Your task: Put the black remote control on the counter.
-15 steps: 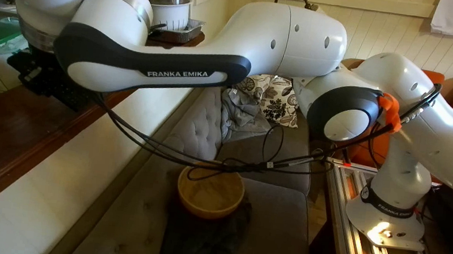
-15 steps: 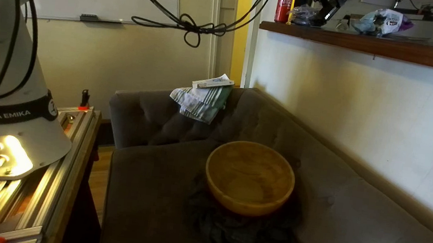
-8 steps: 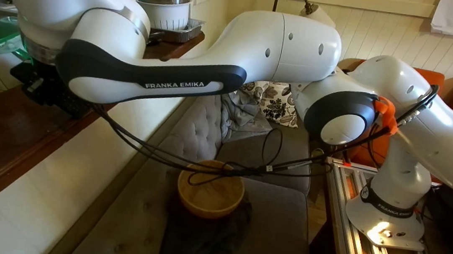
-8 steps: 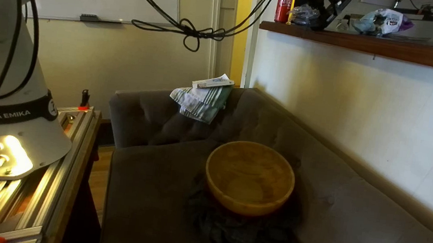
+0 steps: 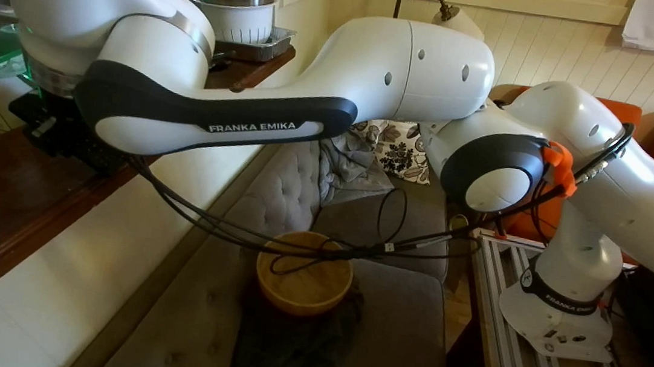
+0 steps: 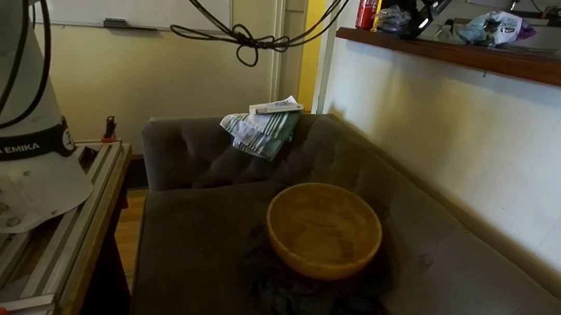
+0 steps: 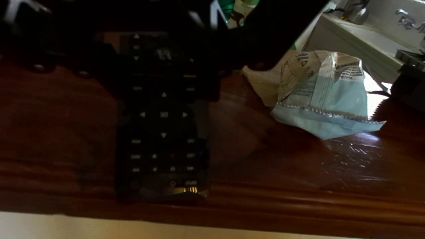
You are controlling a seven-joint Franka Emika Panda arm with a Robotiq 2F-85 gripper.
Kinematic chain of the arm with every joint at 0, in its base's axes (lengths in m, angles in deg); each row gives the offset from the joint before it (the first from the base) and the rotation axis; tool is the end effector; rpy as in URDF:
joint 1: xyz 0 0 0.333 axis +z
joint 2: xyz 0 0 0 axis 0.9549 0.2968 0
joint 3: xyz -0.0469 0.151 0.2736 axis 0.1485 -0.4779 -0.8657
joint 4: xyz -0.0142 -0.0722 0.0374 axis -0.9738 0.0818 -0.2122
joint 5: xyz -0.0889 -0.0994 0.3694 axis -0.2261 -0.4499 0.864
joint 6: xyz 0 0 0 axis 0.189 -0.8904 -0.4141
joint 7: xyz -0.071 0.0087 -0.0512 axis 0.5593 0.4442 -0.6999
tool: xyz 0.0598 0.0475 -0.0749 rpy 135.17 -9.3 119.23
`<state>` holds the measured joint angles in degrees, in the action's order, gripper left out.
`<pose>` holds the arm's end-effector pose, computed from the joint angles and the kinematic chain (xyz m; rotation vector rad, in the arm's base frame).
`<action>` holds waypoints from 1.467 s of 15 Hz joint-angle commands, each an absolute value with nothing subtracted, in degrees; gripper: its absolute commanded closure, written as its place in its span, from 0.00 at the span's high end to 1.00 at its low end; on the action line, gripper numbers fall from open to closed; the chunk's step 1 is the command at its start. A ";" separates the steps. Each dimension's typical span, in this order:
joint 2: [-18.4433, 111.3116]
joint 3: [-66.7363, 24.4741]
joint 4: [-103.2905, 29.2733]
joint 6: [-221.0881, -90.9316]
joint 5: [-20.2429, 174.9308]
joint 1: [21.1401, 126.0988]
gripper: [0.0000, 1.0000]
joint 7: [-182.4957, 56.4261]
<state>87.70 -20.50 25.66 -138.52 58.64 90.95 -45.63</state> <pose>0.7920 0.2133 0.4879 2.7538 -0.0092 0.8942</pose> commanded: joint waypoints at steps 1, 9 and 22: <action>89.24 -19.83 27.70 -138.86 58.37 91.98 0.36 -42.99; 90.25 -17.94 28.29 -142.13 56.06 93.95 0.36 -43.41; 91.17 -14.99 27.96 -145.59 55.08 95.93 0.36 -44.44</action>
